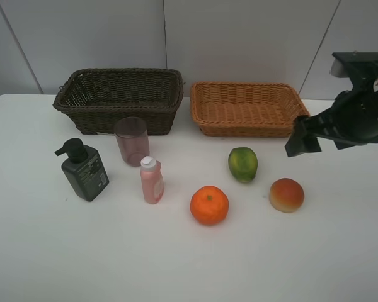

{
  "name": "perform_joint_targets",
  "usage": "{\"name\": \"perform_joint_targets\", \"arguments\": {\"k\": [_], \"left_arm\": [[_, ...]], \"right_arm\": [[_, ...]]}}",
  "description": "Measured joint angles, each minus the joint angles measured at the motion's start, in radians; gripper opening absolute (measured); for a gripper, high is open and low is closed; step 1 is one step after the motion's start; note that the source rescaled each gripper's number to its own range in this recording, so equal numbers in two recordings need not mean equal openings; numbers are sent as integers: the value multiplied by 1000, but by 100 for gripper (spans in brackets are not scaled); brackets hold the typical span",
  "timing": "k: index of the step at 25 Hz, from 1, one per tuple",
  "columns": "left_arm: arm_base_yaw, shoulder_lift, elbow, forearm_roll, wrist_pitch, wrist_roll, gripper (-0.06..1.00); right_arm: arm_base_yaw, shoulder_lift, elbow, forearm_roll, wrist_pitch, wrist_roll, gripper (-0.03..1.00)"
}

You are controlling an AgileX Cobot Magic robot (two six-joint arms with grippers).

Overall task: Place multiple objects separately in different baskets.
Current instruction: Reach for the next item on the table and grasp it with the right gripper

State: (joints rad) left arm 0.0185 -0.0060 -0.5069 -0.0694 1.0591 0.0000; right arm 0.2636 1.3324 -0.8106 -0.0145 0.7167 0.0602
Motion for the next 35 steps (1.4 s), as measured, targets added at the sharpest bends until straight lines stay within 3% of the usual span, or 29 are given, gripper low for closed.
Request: {"name": "perform_joint_targets", "arguments": {"k": [8, 13, 29, 35], "left_arm": [[0, 0, 0, 0, 0, 0, 98], [0, 0, 0, 0, 0, 0, 98], [0, 0, 0, 0, 0, 0, 98], [0, 0, 0, 0, 0, 0, 98]], "right_arm": [[5, 0, -1, -6, 43, 0, 97], [75, 0, -1, -67, 107, 12, 97], [197, 129, -6, -88, 22, 90, 97], [240, 253, -135, -101, 25, 146, 97]]}}
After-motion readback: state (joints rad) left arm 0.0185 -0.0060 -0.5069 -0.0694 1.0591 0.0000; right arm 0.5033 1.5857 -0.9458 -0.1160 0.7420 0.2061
